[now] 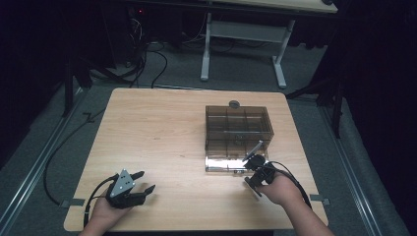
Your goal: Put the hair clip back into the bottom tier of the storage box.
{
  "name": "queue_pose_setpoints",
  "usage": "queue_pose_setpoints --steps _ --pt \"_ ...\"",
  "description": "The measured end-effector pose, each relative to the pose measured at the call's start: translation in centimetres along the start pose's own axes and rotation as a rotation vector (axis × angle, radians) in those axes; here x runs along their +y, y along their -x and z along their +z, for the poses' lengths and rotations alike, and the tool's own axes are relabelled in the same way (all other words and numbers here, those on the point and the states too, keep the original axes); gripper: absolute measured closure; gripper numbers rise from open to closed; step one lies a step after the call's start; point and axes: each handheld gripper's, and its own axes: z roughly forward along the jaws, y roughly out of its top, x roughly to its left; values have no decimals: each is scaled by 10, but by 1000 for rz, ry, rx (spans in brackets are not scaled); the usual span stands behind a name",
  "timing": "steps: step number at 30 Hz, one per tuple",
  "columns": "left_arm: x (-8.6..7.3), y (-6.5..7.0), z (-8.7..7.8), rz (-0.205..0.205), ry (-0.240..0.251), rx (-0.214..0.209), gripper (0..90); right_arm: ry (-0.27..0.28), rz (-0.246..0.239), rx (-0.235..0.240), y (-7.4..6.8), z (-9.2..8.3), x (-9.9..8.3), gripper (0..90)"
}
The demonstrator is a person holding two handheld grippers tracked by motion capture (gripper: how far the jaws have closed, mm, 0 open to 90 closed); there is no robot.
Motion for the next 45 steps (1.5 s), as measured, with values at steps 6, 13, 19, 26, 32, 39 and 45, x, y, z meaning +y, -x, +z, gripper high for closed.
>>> queue_pose_setpoints --steps 6,13,19,26,32,39,45 --pt "0 0 0 0 1 1 357 7 -1 5 2 -3 2 821" --pt "0 0 0 0 1 0 357 -1 -3 9 1 -5 10 822" --pt "0 0 0 -1 2 0 357 5 -18 4 2 -9 15 822" --pt "0 0 0 -2 2 -2 357 10 -26 -4 3 -15 24 822" --pt "0 0 0 -4 3 -4 357 17 -36 0 4 -19 32 822" --pt "0 -1 0 -4 3 -5 357 23 -47 -9 6 -21 41 823" --pt "0 -1 0 -5 3 -6 358 24 -54 -10 8 -23 48 823"
